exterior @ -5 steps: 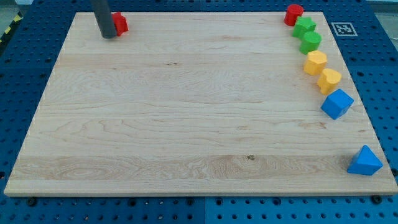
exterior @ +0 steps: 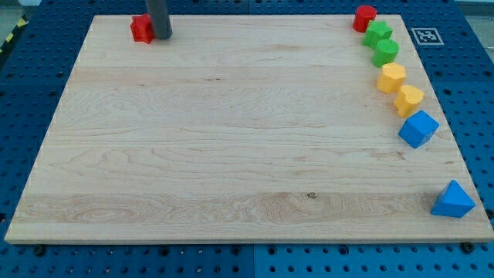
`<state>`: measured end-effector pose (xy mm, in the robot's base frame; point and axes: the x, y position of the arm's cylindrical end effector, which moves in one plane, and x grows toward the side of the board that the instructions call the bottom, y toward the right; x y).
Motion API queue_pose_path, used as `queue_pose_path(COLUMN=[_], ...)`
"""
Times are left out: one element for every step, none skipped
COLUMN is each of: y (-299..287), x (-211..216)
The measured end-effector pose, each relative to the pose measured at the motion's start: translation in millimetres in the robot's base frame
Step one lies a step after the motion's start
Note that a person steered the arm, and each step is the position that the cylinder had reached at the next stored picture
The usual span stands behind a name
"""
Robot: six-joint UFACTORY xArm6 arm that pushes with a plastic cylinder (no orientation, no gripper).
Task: Place the red star towards the top left corner
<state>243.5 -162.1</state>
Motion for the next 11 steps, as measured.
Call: queue_pose_path(y=[-8, -11, -16, -23, -31, -37, -39, -43, -51, -52, -31], x=[-2, -2, -2, -2, -2, -2, -6, -10, -14, -15, 4])
